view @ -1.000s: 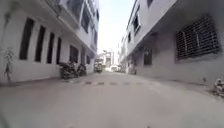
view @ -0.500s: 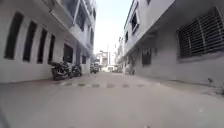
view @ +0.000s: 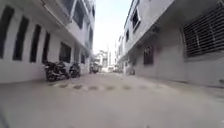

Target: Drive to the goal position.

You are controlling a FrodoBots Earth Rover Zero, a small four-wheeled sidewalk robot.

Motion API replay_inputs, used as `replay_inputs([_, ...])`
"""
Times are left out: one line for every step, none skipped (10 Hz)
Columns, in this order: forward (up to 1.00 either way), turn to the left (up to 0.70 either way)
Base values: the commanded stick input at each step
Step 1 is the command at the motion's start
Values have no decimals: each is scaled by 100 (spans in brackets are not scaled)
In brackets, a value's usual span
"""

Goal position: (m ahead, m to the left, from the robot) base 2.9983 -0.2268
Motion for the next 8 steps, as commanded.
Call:
replay_inputs([100,0])
replay_inputs([100,0])
replay_inputs([100,0])
replay_inputs([100,0])
replay_inputs([100,0])
replay_inputs([100,-8])
replay_inputs([100,-40])
replay_inputs([100,-39])
